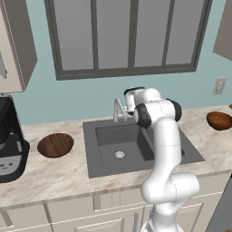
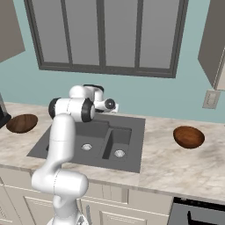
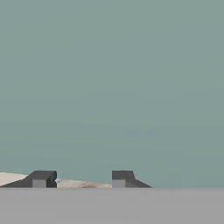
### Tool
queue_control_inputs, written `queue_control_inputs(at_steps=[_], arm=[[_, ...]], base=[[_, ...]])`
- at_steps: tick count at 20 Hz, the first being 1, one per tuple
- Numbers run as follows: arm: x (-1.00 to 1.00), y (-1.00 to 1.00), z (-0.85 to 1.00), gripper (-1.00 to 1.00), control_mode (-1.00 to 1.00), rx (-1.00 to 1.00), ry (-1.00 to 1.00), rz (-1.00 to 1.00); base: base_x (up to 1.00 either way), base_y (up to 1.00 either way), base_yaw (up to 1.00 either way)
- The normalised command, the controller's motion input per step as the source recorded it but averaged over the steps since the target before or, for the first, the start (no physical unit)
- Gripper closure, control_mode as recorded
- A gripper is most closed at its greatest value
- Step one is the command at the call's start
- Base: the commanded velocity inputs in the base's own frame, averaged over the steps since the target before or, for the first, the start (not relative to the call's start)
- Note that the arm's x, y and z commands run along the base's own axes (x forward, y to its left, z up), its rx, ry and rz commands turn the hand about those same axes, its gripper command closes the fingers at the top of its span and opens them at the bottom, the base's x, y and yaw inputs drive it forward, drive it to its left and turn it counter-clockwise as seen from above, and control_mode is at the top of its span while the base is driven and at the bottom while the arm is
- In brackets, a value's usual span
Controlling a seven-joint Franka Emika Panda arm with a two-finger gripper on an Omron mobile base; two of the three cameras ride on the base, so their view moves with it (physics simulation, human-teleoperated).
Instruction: Rinse each bowl for a few seconds and place them down in the sink or on the counter.
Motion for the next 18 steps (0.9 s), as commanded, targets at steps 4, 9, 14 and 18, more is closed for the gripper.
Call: queue_control_inputs(at_steps=[4,9,14,18], arm=[[-0.53,-0.45,-1.0,1.0,-1.0,-0.08,0.1,0.0],[-0.27,-0.91,-1.0,1.0,-1.0,-0.01,0.11,0.0],[-0.05,-1.0,-0.93,1.0,-1.0,0.0,0.08,0.0],[-0.11,-0.9,-0.03,1.0,-1.0,0.1,-0.03,0.0]], base=[[0.0,0.0,0.0],[0.0,0.0,0.0],[0.0,0.0,0.0],[0.0,0.0,0.0]])
